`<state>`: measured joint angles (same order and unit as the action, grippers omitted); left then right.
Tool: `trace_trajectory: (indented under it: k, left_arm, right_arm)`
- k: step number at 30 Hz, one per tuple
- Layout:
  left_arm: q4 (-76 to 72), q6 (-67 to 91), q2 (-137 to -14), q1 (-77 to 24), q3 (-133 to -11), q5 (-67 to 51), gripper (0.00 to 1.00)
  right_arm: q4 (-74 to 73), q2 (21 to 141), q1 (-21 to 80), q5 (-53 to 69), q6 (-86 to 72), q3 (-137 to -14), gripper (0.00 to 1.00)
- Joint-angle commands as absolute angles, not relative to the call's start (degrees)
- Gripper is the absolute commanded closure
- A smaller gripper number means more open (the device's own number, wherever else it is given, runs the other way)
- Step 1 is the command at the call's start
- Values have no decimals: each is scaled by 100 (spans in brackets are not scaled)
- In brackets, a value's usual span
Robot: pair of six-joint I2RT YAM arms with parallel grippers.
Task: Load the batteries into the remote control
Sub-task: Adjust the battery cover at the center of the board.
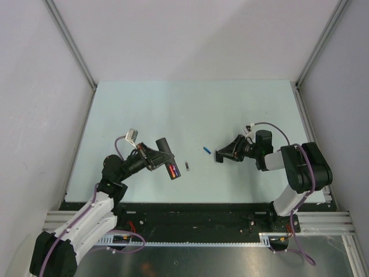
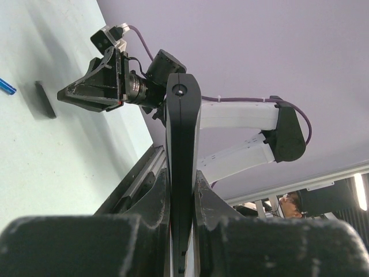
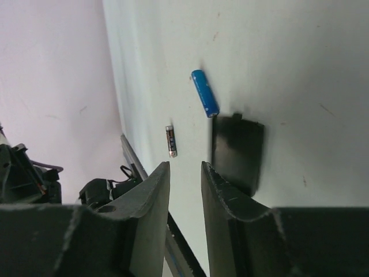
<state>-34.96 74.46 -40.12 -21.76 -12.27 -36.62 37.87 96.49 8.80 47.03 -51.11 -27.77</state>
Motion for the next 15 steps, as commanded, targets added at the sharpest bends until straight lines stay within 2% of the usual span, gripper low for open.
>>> trace_trajectory:
  k: [1, 9, 15]
  left_arm:
    - [-3674, 7330, -3982, -2206, -1274, -3718, 100]
    - [-3674, 7321, -3999, -2197, -1266, -3709, 100]
    - [-3674, 7313, -4016, -2206, -1239, -3700, 100]
  right_arm:
    - [3236, 9404, 817, 4412, -4685, -2962, 67]
    - [2857, 9238, 747, 4140, -4448, -2988, 66]
    - [1453, 8316, 1054, 3273, -3570, -3409, 66]
